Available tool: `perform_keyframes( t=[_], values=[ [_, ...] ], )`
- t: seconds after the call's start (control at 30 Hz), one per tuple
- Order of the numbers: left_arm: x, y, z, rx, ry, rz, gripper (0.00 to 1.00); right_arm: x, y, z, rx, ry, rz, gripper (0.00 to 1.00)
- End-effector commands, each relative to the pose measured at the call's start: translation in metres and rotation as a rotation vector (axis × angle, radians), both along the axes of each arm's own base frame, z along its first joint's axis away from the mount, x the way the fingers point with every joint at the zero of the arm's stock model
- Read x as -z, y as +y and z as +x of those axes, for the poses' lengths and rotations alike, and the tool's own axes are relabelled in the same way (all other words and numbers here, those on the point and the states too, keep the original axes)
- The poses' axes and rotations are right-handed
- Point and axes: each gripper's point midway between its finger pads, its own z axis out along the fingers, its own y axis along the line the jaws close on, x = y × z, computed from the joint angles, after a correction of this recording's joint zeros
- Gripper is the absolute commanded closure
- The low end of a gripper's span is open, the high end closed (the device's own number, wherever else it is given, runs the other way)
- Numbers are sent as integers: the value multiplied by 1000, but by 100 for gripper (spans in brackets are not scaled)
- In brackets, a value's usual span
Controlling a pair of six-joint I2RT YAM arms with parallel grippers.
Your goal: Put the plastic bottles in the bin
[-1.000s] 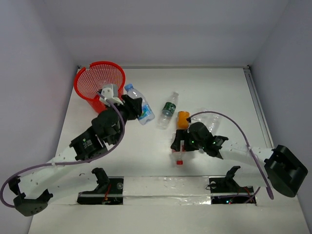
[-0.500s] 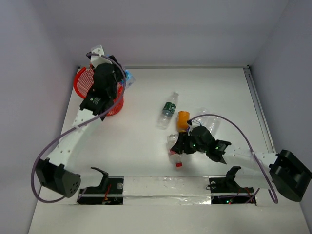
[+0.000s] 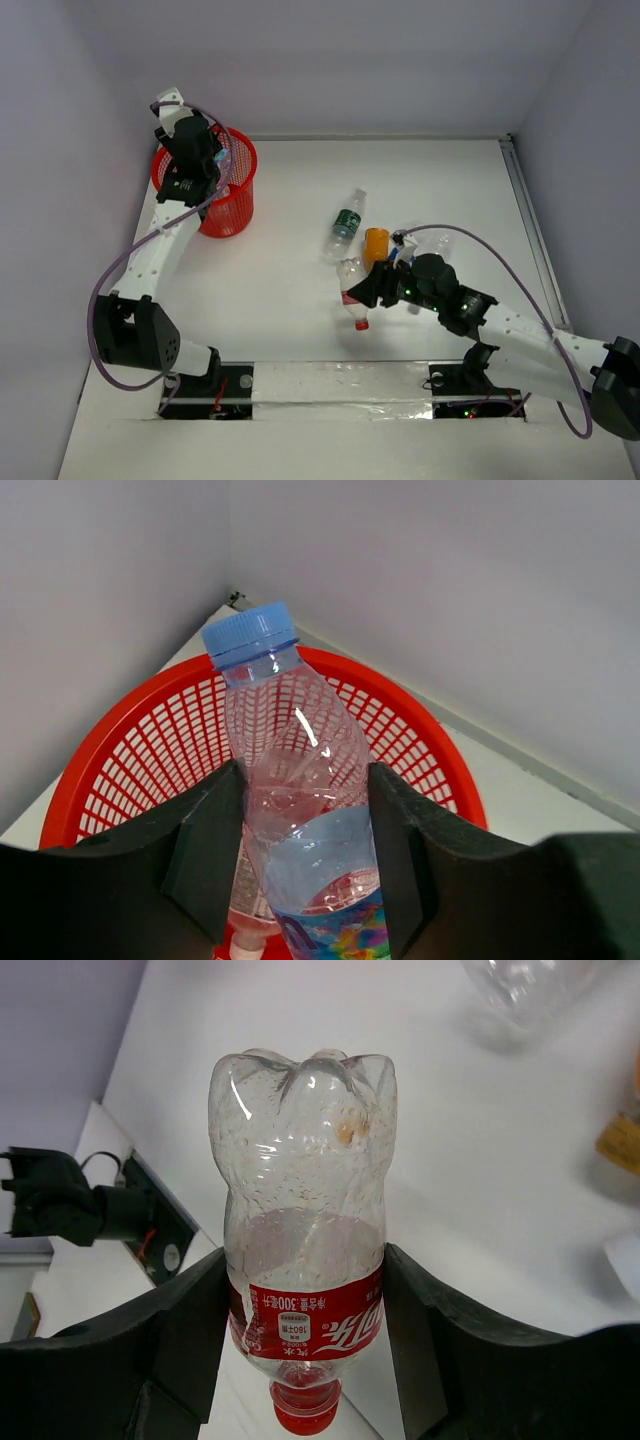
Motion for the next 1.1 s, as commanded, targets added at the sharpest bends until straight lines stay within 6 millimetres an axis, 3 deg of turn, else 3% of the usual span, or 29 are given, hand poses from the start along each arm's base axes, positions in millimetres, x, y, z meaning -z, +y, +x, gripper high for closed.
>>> perform_keyframes(
  t=[0.0,0.03,0.13,0.17,0.27,0.33,0.37,0.4,0.47,0.6,0.63,0.7,0.73,0.77,0.93,0.97,1.0,1.03,1.07],
  values=[
    [-4,11,4,-46,-53,68,55,-70,26,13,-52,-147,120,42],
    [1,12,5,-52,-40,73,52,-95,32,18,-59,-186,156,42],
    [8,6,9,-19,-20,77,32,-130,44,31,-47,-256,211,42],
    [5,5,6,-10,-19,65,23,-156,48,35,-44,-299,255,42],
    [-17,-6,-3,52,-72,16,14,-201,61,51,-25,-377,314,42],
    [-35,-15,-11,103,-116,-29,12,-218,68,61,-15,-421,318,42],
    [-53,-17,-25,125,-157,-51,12,-216,77,71,-9,-419,304,42],
    [-61,-26,-31,179,-178,-74,12,-238,81,76,-5,-464,322,42],
    [-93,-33,-60,234,-271,-127,14,-254,90,87,9,-499,339,42],
    [-118,-43,-106,335,-388,-172,18,-287,119,114,4,-571,364,42],
    [-123,-44,-114,346,-411,-175,19,-297,135,126,-1,-590,372,42],
    [-130,-42,-132,355,-454,-170,21,-305,152,136,-21,-610,385,42],
    [-132,-41,-137,355,-466,-168,21,-283,171,153,-25,-584,354,42],
    [-134,-40,-141,353,-480,-168,22,-310,178,158,-24,-620,394,42],
    [-138,-40,-154,373,-523,-163,23,-312,226,207,8,-645,398,42],
    [-138,-41,-154,377,-521,-164,23,-278,246,226,11,-608,362,42],
    [-137,-41,-153,384,-519,-161,23,-307,248,229,28,-648,412,42],
    [-136,-42,-152,390,-518,-166,23,-298,255,238,35,-635,396,42],
    [-136,-43,-152,394,-516,-166,24,-268,270,254,47,-611,364,41]
  ],
)
